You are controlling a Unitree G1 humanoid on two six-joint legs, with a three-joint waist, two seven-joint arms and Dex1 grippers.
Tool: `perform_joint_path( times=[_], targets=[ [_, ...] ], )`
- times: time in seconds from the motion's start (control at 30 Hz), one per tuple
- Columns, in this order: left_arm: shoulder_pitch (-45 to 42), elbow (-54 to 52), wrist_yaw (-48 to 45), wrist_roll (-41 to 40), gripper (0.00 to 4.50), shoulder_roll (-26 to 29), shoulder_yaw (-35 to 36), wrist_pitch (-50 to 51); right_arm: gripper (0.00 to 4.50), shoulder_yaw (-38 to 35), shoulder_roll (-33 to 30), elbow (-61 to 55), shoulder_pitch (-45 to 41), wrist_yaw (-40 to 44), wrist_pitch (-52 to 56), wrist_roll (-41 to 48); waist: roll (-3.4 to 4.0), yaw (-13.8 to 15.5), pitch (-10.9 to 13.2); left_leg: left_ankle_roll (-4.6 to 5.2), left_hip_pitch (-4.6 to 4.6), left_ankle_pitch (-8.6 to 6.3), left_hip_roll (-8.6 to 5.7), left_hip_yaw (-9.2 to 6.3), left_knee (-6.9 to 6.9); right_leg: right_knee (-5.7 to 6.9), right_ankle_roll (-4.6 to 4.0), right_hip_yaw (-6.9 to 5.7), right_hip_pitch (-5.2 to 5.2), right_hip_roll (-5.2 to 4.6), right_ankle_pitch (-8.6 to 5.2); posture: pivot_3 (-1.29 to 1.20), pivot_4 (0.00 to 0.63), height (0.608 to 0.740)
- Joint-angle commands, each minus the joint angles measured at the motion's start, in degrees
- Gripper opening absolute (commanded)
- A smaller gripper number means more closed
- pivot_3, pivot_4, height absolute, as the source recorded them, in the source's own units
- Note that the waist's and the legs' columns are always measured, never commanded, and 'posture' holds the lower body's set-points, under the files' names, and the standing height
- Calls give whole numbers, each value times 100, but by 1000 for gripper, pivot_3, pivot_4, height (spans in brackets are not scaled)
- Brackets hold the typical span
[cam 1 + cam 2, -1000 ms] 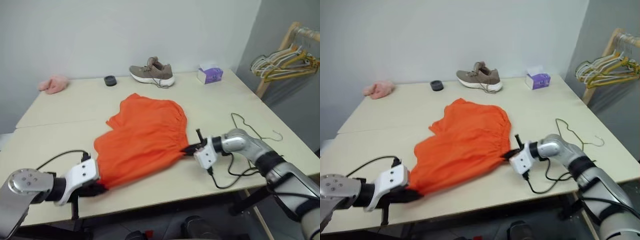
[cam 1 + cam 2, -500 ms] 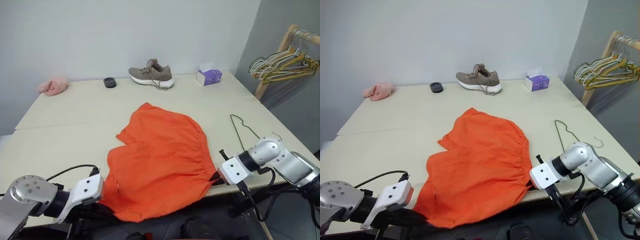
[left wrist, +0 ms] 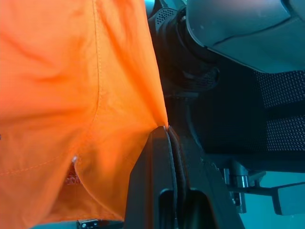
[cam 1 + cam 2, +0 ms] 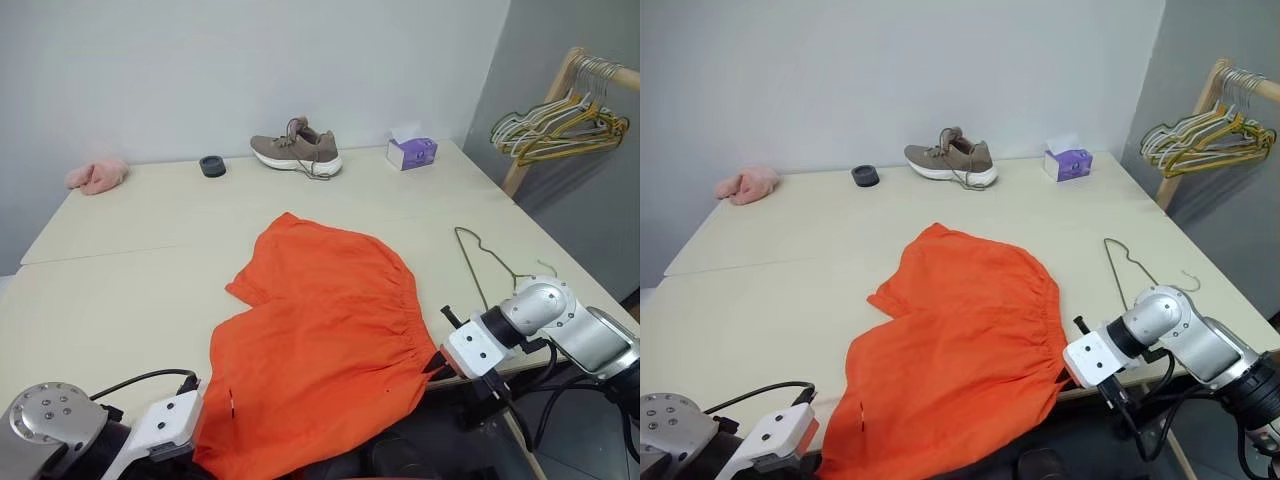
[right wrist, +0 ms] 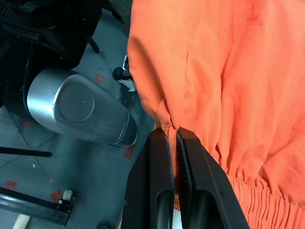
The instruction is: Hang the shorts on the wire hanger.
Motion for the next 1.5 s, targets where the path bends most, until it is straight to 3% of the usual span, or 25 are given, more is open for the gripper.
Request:
perform_joint_path(
  times=[0.03,0.13,0.27,0.47,0.53,0.8,0.93,1.03,1.27,1.5],
  targets=[
    [-35,-84,76,-179,213,-151,265,34,281,-178,-23,-35,15,177,74,6,-1,-13,1,0,0,0,0,0,0,0,-1,0,0,0,0,-179,0,740],
    [-187,12,195,-296,872,-263,317,136,1100,-252,-45,-113,47,238,158,123,-2,-15,1,0,0,0,0,-2,-1,0,-1,-1,-1,0,-1,-179,0,740],
    [-325,126,202,-404,2117,-301,372,190,2538,-405,-69,-252,70,282,389,377,-2,-27,2,0,0,0,0,-1,0,0,-1,0,-1,0,-1,-182,0,740],
    [-1211,160,571,-1014,3995,-432,361,620,4500,-1146,56,-253,40,-172,1355,1015,-7,-25,3,-1,-1,-1,-1,-4,-1,0,0,-1,-1,1,-1,-190,0,740],
    [-1680,242,845,-1252,4485,-524,302,802,4500,-1486,116,-222,109,-446,1728,1239,-7,-26,3,-1,-1,-1,-2,-1,0,0,0,2,-1,2,0,-199,0,740],
    [-3951,683,1987,-1304,4485,-1429,-486,653,4500,-2974,1332,-2,638,-3046,3166,1510,-27,-34,-10,-1,-11,-1,-2,0,1,-3,47,14,30,37,26,-239,0,740],
    [-4739,793,2217,-1531,4485,-1762,-838,814,4500,-3650,2249,-52,1115,-5134,3743,1025,-43,-46,-27,-4,-29,-7,4,1,2,-13,53,16,19,48,29,-271,0,740],
    [-5095,883,2159,-1647,4485,-1738,-1037,964,4500,-3746,2610,-282,1474,-6041,4030,576,-26,-61,-37,-4,-94,-7,4,4,9,0,59,28,-54,52,32,-285,0,740],
    [-5659,1129,1854,-1598,4485,-1687,-1420,968,4500,-3909,3207,213,1389,-7098,4262,267,-25,-278,-38,-4,-99,-6,5,5,9,3,62,32,-59,59,32,-298,0,740],
    [-5740,1068,1758,-1515,4485,-1647,-1490,846,4500,-4019,3290,1003,917,-7359,4863,313,-26,-416,-38,-3,-99,-5,4,-1,8,2,63,38,-56,67,32,-282,0,740]
  ],
)
